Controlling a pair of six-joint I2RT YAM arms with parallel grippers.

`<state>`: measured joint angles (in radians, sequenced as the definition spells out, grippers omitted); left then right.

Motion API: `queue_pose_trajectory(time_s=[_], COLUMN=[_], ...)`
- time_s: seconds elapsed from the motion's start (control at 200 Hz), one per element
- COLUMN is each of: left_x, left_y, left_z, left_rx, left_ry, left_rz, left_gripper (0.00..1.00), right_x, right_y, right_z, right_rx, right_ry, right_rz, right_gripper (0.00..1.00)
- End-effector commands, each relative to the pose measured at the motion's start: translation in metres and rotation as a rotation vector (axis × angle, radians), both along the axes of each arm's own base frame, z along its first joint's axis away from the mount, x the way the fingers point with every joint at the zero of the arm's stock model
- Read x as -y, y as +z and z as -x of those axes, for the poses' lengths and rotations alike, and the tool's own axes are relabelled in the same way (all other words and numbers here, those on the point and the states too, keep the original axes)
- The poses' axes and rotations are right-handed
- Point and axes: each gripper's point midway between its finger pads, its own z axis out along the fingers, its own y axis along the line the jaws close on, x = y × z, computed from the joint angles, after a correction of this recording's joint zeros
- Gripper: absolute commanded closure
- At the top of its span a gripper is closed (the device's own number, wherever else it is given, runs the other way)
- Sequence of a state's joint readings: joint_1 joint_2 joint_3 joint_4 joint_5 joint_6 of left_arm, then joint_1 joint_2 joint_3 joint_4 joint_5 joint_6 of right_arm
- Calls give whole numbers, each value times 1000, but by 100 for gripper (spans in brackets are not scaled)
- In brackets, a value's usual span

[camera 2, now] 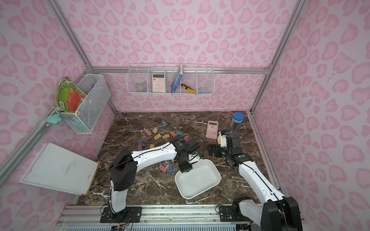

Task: Put the binder clips in the storage box
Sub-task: Adjust the storage box at the center of the board.

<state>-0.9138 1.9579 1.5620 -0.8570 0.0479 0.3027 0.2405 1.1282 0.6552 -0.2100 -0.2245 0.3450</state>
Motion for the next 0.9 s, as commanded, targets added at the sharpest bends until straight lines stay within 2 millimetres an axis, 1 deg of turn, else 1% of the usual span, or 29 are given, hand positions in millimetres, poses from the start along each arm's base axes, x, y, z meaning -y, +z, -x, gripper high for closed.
queue_pose_trajectory(time_s=[0.0,0.025,0.05,0.085,0.105,0.15,0.18,0.2,0.265,0.345,0.425,0.475,0.505,0.53,0.585,0.6,0.645,0.67,0.73,0.785,0.855,0.895], left_x=[14,14,12,8,5,-2,-6,-12,-26,-44,-77,-97,-109,-117,-132,-136,-145,-148,-154,-160,-167,-171], left_y=[33,40,51,66,75,91,102,99,107,112,117,121,123,126,135,137,145,150,158,164,168,169], left_z=[-16,-18,-23,-30,-34,-39,-41,-38,-31,-22,-20,-20,-21,-22,-24,-25,-27,-28,-30,-33,-38,-40], left_rx=[50,54,67,73,71,53,43,28,9,17,90,148,180,200,228,233,243,249,271,294,313,317], left_ry=[36,69,119,212,271,411,497,552,689,784,899,941,964,980,1013,1024,1044,1050,1047,1052,1074,1090], left_rz=[168,201,240,292,322,388,428,434,493,540,531,518,508,506,516,519,536,546,566,573,577,580], left_gripper=[28,24,18,12,12,17,20,21,22,22,22,22,22,19,2,0,0,0,0,0,0,1], right_x=[2,0,-1,-5,-8,-12,-15,-17,-20,-23,-30,-36,-39,-41,-43,-43,-43,-42,-43,-44,-48,-47], right_y=[-19,-21,-23,-26,-28,-33,-38,-41,-51,-61,-69,-73,-74,-75,-76,-76,-75,-73,-71,-70,-73,-75], right_z=[9,11,12,16,18,23,26,28,33,41,49,54,57,59,64,65,69,71,76,81,91,96], right_rx=[-62,-73,-82,-96,-106,-129,-150,-164,-212,-273,-310,-321,-324,-330,-334,-333,-328,-322,-313,-314,-326,-341], right_ry=[-22,-22,-23,-11,-7,-6,-7,-13,-25,-28,-12,-3,2,2,-10,-13,-23,-29,-33,-35,-30,-40], right_rz=[-4,-16,-29,-50,-60,-79,-83,-86,-69,-45,-42,-34,-30,-22,2,11,37,50,64,59,56,66], right_gripper=[1,1,1,5,7,11,15,16,19,31,43,46,51,54,54,53,49,48,53,56,56,54])
